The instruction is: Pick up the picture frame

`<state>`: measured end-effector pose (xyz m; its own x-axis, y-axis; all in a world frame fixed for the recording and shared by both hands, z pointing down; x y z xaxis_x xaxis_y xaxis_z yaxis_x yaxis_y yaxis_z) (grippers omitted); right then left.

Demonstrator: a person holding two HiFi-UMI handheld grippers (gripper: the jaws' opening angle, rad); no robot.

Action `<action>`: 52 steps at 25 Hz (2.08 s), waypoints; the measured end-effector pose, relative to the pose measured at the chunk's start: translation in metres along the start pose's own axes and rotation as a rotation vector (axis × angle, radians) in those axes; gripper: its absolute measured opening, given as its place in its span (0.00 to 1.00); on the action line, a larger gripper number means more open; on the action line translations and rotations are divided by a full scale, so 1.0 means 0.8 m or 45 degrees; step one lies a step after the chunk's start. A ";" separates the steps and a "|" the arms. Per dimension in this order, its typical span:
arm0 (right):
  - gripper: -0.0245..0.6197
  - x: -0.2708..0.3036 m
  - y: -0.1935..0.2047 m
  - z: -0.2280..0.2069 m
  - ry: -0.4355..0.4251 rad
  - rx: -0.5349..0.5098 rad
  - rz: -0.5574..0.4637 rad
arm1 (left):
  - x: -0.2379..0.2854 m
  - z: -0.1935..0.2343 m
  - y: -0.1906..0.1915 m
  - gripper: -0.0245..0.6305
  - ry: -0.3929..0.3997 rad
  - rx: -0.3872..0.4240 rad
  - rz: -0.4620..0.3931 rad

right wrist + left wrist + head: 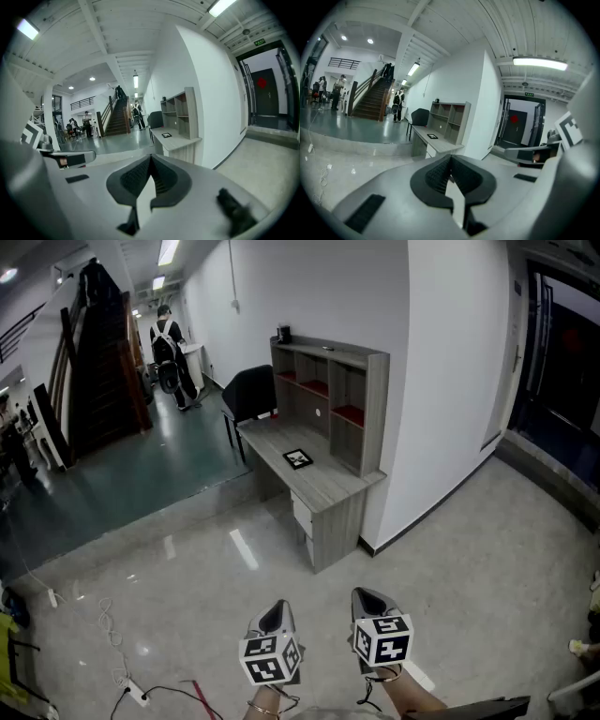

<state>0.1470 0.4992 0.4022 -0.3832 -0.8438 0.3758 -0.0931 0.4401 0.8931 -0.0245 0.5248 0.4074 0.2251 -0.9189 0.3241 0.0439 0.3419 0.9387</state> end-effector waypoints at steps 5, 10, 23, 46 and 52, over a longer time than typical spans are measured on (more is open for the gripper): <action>0.09 0.002 0.004 0.018 -0.003 0.002 -0.002 | -0.006 0.012 0.001 0.06 0.004 0.004 0.001; 0.09 0.005 0.007 0.033 -0.008 0.015 -0.003 | -0.011 0.031 0.003 0.06 -0.006 -0.010 0.000; 0.09 0.019 0.034 0.022 0.045 0.128 0.047 | -0.001 0.049 0.030 0.06 0.000 -0.028 0.054; 0.09 0.228 -0.071 -0.113 0.020 0.148 0.046 | 0.247 0.061 -0.037 0.06 -0.056 0.005 0.099; 0.09 0.281 -0.105 -0.140 -0.012 0.151 0.051 | 0.298 0.069 -0.060 0.06 -0.098 0.010 0.106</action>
<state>0.1713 0.2382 0.4396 -0.3975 -0.8222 0.4075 -0.1853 0.5068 0.8419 -0.0263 0.2783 0.4465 0.1522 -0.8998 0.4090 0.0208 0.4166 0.9088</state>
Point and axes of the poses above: the fingertips, and each gripper's own axes: x forward along the fingers, z to its left, y out of its underside, the point moved 2 cm from there along -x, backward along the fingers, and after that the axes turned 7 degrees about x, right-handed, at the moved point
